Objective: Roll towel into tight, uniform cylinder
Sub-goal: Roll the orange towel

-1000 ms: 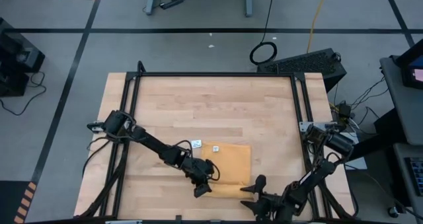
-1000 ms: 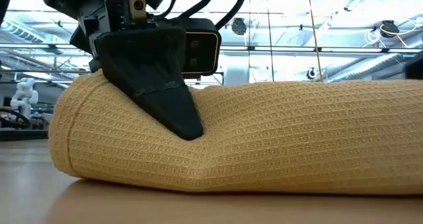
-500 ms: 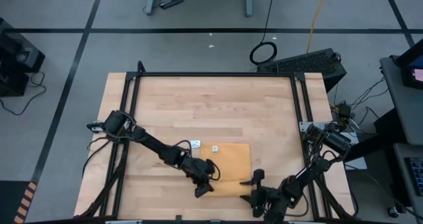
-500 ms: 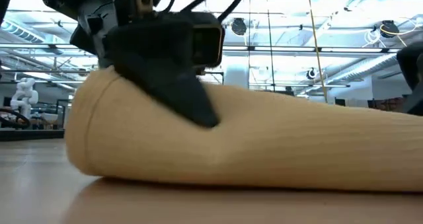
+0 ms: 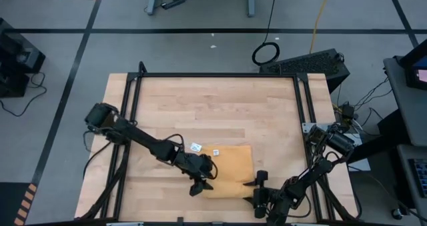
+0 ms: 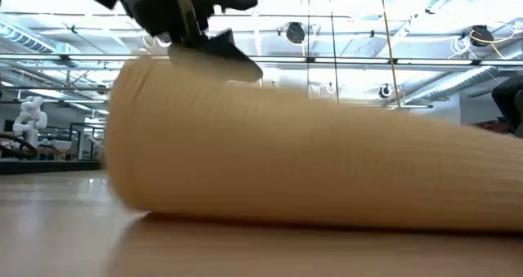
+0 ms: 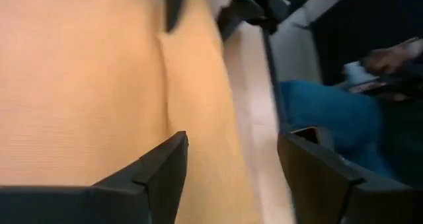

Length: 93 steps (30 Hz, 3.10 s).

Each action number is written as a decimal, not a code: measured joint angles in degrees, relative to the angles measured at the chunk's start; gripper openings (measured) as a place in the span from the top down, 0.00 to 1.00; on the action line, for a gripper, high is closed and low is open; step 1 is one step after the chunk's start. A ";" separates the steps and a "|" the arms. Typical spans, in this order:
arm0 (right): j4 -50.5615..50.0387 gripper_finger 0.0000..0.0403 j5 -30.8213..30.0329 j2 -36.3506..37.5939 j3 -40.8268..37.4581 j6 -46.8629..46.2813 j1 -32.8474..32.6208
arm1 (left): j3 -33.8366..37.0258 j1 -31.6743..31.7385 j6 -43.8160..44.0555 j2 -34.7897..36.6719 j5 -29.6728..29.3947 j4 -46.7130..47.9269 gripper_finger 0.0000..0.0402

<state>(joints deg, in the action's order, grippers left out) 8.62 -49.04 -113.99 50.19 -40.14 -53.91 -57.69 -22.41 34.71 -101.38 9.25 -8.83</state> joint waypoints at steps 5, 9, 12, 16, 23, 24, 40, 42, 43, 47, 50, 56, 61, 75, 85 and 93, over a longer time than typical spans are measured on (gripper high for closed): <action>-0.20 0.37 0.09 0.00 0.00 -1.20 0.04 | 0.00 -1.85 -6.73 5.91 -10.04 4.38 0.40; -0.10 0.37 0.40 0.00 0.00 -1.44 0.40 | -0.08 -7.91 -14.53 6.46 -19.60 -4.06 0.40; 0.04 0.37 1.23 0.02 0.02 -1.99 0.76 | -0.15 -12.92 -17.87 3.64 -29.62 -7.60 0.39; 0.09 0.37 1.41 0.04 0.02 -2.05 0.94 | -0.09 -16.85 -17.34 -1.40 -38.55 -7.79 0.33; 0.15 0.37 1.41 0.04 0.02 -2.22 0.94 | -0.07 -19.48 -17.22 -11.63 -41.25 -15.08 0.14; 0.15 0.37 1.41 0.04 0.02 -2.33 0.94 | -0.07 -19.60 -17.48 -12.80 -42.29 -16.24 0.12; 0.17 0.37 2.07 0.02 0.02 -2.80 0.98 | -0.15 -15.80 -17.82 -19.37 -44.89 -16.58 0.14; 0.17 0.37 2.13 0.02 0.02 -2.84 0.98 | -0.16 -14.80 -15.14 -19.37 -43.83 -15.35 0.19; 0.17 0.37 2.13 0.02 0.02 -2.84 0.98 | -0.15 -14.41 -14.22 -19.37 -43.49 -15.01 0.23; 0.00 0.35 1.52 0.32 0.01 -1.73 0.65 | -0.15 -13.73 -14.28 -19.37 -42.33 -16.13 0.41; -1.20 0.32 1.69 1.82 0.00 0.55 0.29 | -0.15 -13.19 -12.31 -19.23 -40.33 -16.43 0.55; -6.46 0.21 1.41 7.58 0.00 0.73 -0.58 | -0.15 -11.88 -3.49 -18.65 -35.23 -16.82 0.76; -7.61 0.17 1.21 12.61 0.02 3.82 -2.80 | -0.15 -10.43 4.88 -18.61 -29.70 -17.96 0.82; -2.16 0.22 -12.14 4.81 0.04 3.00 -12.81 | -0.04 -8.85 13.10 -18.80 -16.58 -29.37 0.83; 3.73 0.28 -10.63 3.10 0.07 3.30 -12.02 | -0.04 -7.27 18.28 -18.76 -14.52 -28.60 0.83; 3.45 0.49 -6.91 3.10 0.07 -8.37 -8.73 | -0.04 -6.64 20.55 -18.69 -9.30 -30.57 0.83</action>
<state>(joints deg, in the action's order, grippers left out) 12.07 -55.95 -110.89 50.26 -48.51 -62.64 -57.74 -29.06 55.25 -120.07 -0.05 -39.39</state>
